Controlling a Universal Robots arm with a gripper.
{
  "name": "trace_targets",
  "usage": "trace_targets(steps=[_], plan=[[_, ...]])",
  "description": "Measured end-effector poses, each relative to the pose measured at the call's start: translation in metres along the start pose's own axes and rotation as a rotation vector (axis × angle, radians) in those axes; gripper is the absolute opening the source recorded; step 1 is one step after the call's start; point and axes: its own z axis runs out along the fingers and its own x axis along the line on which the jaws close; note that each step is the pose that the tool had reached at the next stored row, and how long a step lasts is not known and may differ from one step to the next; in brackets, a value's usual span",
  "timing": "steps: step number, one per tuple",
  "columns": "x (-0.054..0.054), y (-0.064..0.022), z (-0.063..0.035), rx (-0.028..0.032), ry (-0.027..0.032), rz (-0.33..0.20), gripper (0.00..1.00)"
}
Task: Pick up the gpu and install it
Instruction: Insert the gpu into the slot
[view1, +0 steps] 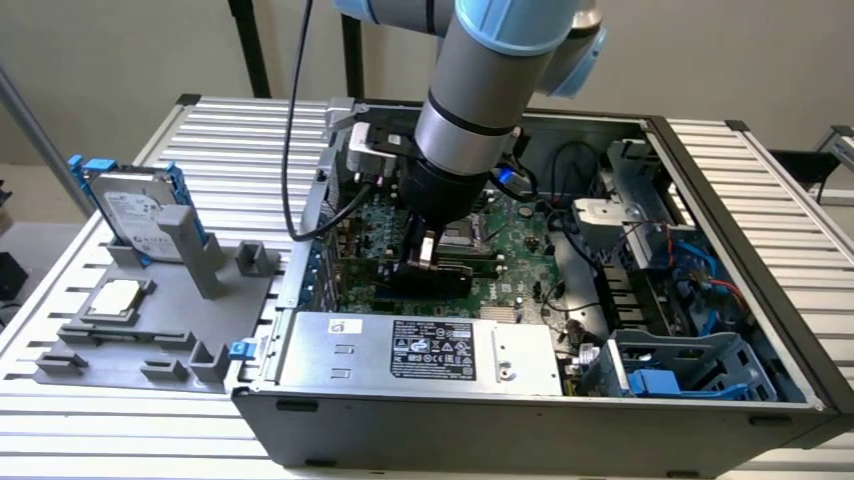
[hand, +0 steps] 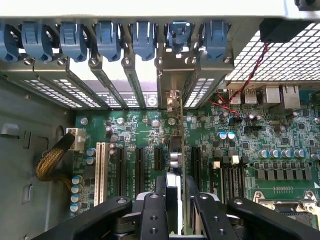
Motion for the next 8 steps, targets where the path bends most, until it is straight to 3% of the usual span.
trace_targets(steps=[8], plan=[[0.0,0.0,0.0002,0.0001,0.0002,0.0,0.26]])
